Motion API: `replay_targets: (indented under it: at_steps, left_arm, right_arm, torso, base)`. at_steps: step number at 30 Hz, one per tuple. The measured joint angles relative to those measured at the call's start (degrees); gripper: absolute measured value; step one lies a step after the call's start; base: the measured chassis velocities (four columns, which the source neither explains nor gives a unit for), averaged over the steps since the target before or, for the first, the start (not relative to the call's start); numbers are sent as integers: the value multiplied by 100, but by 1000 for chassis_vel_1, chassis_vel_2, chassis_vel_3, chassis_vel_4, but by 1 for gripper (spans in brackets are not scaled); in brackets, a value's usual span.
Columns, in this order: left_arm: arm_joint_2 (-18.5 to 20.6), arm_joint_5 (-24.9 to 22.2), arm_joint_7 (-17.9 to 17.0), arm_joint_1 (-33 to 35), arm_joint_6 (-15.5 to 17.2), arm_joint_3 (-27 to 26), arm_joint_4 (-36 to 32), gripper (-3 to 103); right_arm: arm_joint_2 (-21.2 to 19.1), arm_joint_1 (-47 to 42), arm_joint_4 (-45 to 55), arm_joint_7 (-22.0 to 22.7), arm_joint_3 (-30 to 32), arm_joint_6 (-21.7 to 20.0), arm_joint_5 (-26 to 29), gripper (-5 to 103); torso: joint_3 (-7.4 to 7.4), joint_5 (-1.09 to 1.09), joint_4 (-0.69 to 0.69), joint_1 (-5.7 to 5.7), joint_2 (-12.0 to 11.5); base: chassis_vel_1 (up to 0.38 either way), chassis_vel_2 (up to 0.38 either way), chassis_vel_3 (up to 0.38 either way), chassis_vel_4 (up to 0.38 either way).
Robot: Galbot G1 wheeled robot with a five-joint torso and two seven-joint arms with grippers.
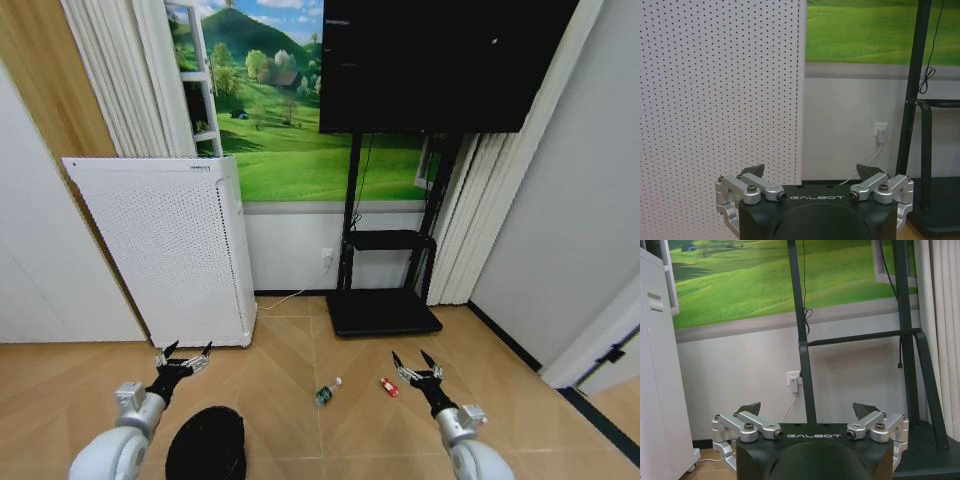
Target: Pick up the trash bin and place the garbage on the floor into it.
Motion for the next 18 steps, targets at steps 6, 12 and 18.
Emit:
replay_targets:
  at_steps: [6, 12, 18]
  left_arm:
    - [17, 54, -3, -21, 4, 46, 36, 100]
    - [17, 230, 139, 31, -137, 44, 149, 100]
    - [82, 201, 246, 47, -207, 19, 176, 100]
  right_arm:
    - [28, 24, -10, 36, -8, -5, 6, 100]
    - [42, 59, -57, 60, -8, 2, 13, 100]
    - [44, 103, -135, -137, -11, 164, 242, 100]
  torso:
    - [-69, 0, 1, -41, -110]
    - [-161, -1, 1, -89, -251]
    - [-232, -1, 1, -135, -368]
  base:
    - [0, 0, 0, 0]
    - [0, 0, 0, 0]
    - [0, 0, 0, 0]
